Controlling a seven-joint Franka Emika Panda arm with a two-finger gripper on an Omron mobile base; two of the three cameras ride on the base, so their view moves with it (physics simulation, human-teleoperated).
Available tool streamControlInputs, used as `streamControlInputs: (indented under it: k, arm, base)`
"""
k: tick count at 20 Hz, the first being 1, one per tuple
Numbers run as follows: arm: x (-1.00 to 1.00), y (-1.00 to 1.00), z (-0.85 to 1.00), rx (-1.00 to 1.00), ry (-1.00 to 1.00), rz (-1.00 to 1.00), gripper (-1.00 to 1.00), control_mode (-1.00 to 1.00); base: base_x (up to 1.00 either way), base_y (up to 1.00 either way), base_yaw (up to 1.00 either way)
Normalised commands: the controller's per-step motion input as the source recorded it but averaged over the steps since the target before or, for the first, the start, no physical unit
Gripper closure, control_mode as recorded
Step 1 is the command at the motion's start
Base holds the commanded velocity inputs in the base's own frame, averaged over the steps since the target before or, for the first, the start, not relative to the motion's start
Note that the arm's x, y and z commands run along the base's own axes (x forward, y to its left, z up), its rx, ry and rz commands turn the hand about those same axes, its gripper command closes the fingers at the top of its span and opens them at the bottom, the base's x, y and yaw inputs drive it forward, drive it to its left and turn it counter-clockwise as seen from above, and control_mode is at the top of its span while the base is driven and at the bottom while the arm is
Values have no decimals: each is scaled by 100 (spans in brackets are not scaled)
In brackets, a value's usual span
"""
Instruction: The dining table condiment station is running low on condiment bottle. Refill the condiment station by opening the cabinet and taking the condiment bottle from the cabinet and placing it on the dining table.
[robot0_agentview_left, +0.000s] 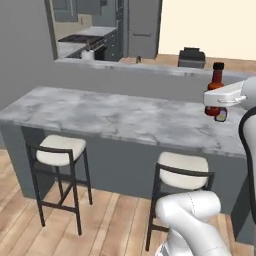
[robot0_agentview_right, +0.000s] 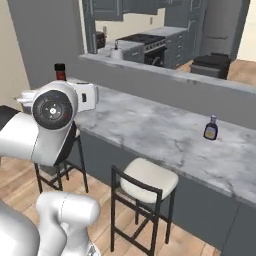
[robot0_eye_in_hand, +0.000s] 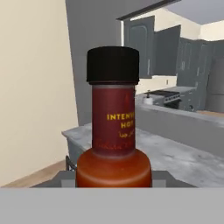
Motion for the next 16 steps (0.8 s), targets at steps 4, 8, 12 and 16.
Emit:
streamControlInputs:
  k: [4,8,12,16]
  arm:
    - [0,0,0,0,0,0,100,100]
    - [0,0,0,0,0,0,100,100]
    - [0,0,0,0,0,0,100,100]
    - [33,-8,-14,0,7,-6,100,-100]
  base:
    - [39,83,-55]
    - [57,43,-47]
    - [54,1,-32]
    - [25,-3,-10]
